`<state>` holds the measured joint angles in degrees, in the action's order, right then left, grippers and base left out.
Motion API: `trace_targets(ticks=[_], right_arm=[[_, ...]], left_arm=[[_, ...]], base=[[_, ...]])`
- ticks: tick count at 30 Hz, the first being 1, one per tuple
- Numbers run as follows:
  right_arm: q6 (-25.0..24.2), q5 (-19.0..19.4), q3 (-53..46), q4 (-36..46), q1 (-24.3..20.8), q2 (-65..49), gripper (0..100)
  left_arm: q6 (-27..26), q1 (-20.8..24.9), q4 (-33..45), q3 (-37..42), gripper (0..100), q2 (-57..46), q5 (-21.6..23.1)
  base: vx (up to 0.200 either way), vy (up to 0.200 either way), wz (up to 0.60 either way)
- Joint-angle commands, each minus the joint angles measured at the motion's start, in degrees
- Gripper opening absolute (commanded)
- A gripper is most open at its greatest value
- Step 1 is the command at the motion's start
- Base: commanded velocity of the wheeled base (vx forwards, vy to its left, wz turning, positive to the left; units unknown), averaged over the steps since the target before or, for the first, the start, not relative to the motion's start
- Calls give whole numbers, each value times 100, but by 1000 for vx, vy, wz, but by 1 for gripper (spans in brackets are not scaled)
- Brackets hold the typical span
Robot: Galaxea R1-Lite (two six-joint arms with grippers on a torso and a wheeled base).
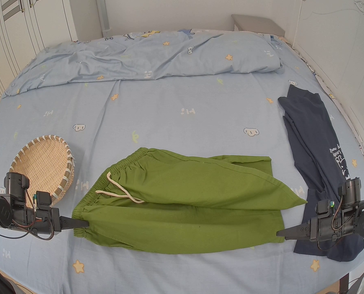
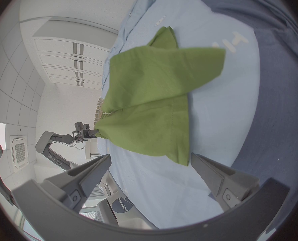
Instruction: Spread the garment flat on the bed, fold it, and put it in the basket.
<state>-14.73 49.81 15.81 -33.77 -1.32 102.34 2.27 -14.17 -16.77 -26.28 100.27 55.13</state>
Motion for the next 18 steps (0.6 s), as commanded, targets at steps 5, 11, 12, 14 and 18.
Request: trace_targets(ticks=[5, 11, 12, 14, 18], right_arm=[[-4, -6, -17, -236, -62, 524, 100], [-13, -165, -8, -543, -114, 840, 100], [-4, -165, 10, -552, -114, 902, 100], [-4, -156, 27, -596, -123, 981, 100], [-39, -121, 71, -693, -211, 1034, 100]], left_arm=[[2, 2, -10, 0, 0, 2, -2], [2, 2, -10, 0, 0, 2, -2], [2, 2, -10, 0, 0, 2, -2], [2, 2, -10, 0, 0, 2, -2], [2, 2, -10, 0, 0, 2, -2]], base=[[0, 0, 0], [0, 0, 0], [0, 0, 0], [0, 0, 0], [0, 0, 0]])
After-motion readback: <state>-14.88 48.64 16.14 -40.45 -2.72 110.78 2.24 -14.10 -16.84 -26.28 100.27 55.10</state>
